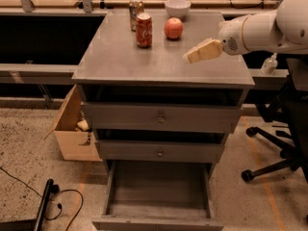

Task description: Place coke can into bottom drawer

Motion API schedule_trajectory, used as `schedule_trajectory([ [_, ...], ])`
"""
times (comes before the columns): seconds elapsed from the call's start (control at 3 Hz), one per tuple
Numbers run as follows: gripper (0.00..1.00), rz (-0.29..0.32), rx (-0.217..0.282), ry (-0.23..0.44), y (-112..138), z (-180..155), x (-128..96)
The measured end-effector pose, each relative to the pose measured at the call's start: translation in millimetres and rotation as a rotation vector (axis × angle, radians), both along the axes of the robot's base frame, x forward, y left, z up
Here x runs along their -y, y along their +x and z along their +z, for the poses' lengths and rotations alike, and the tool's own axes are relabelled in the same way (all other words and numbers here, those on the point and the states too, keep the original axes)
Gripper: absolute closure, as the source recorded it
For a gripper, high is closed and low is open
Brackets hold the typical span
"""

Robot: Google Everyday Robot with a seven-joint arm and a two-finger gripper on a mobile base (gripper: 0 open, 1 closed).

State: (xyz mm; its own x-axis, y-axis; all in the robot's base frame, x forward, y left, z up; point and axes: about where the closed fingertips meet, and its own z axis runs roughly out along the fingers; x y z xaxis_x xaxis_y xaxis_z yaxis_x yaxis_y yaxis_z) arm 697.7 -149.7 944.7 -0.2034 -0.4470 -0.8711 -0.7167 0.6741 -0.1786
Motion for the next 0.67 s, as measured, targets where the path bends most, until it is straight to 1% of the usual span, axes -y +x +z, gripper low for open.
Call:
schedule_trajectory([
  [0.33,0.00,-0.034,0.021,0.053,11.3,-0.1,-9.0],
  [0.67,0.00,-0.059,0.048,0.166,44.6,-0.7,-39.6],
])
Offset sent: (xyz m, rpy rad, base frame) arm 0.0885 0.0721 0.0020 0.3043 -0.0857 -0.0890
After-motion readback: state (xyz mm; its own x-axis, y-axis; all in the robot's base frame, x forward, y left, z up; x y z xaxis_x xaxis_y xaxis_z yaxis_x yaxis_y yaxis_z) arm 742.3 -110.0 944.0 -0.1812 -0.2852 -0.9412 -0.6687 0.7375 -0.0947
